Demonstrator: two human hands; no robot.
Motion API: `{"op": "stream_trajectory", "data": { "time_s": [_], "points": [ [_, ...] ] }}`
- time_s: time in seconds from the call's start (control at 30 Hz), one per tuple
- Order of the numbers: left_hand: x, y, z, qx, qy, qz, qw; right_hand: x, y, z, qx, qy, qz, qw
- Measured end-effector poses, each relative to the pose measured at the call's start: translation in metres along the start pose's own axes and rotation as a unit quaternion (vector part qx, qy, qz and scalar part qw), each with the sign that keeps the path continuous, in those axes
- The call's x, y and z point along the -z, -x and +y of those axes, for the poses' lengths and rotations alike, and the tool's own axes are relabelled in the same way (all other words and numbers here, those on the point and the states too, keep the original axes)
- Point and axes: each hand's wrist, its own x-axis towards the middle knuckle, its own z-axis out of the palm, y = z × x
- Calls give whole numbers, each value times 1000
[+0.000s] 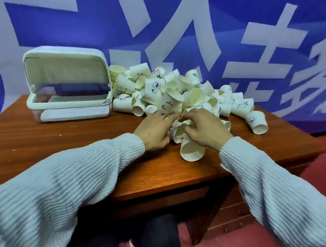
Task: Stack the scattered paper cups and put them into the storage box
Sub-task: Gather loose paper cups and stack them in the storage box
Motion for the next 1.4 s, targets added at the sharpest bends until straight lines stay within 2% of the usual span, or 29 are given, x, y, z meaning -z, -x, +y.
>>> {"op": "stream_trajectory", "data": {
  "time_s": [0.13, 0.23, 0.43, 0.67, 0.9, 1.13, 1.4],
  "points": [
    [-12, -8, 0, 5, -55, -47, 997, -5, 0, 8, 9, 36, -28, 999],
    [-15, -9, -6, -4, -68, -45, 997, -7, -6, 7, 11, 43, -36, 998],
    [-13, 10, -16, -24, -85, -11, 996, -16, 5, 2, -24, 12, 57, 998],
    [4, 40, -20, -25, -60, -9, 998, -28, 4, -28, 52, 29, 31, 998],
    [34, 80, -50, 40, -97, -4, 994, -36, -21, -52, 127, 90, 96, 983],
    [66, 114, -87, 186, -82, 44, 978, -39, -48, -76, 23, 34, 117, 992],
    [95, 118, -138, 272, 57, 137, 951, -41, -105, -116, -38, -15, 108, 993]
  ]
}}
